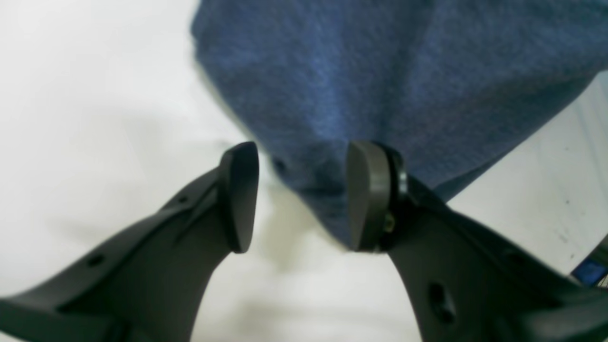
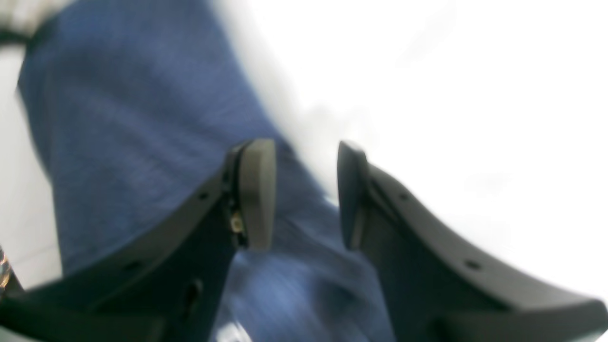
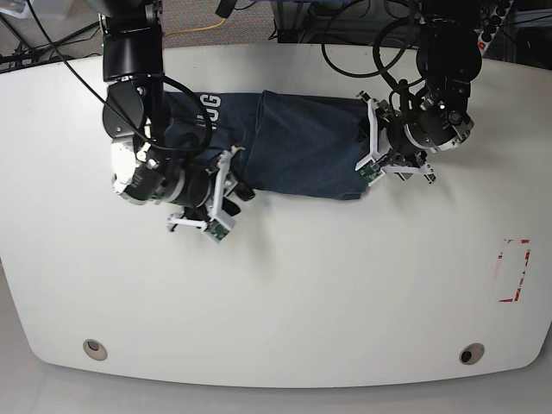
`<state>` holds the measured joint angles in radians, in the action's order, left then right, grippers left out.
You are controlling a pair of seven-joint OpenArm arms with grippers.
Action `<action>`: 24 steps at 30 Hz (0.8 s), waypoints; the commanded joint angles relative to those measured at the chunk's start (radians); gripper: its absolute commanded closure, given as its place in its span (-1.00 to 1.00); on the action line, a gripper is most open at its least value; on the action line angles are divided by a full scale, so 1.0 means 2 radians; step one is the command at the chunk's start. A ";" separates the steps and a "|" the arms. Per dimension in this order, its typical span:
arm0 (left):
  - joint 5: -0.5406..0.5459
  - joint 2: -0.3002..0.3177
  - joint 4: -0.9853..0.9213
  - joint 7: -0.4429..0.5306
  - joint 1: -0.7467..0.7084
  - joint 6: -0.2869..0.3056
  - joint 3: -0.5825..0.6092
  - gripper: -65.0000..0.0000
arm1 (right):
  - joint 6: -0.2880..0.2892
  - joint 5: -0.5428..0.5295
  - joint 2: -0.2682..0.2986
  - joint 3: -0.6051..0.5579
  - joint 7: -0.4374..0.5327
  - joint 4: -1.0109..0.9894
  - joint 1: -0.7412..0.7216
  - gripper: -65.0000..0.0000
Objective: Fold the T-shirt properly
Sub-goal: 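Grasp the shirt's outer ends with both grippers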
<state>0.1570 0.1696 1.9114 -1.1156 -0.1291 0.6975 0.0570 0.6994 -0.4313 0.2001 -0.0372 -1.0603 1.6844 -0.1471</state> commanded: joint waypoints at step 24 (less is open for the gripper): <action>0.002 -0.133 -0.058 -0.028 0.070 0.000 -0.172 0.17 | -0.001 -0.150 0.040 0.452 -0.158 -0.103 0.026 -0.59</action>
<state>0.1471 -0.0967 1.7885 -1.2087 -0.0029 0.6971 -0.2878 0.6968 -0.7147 0.2497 0.8509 -1.3918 1.4933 -0.0944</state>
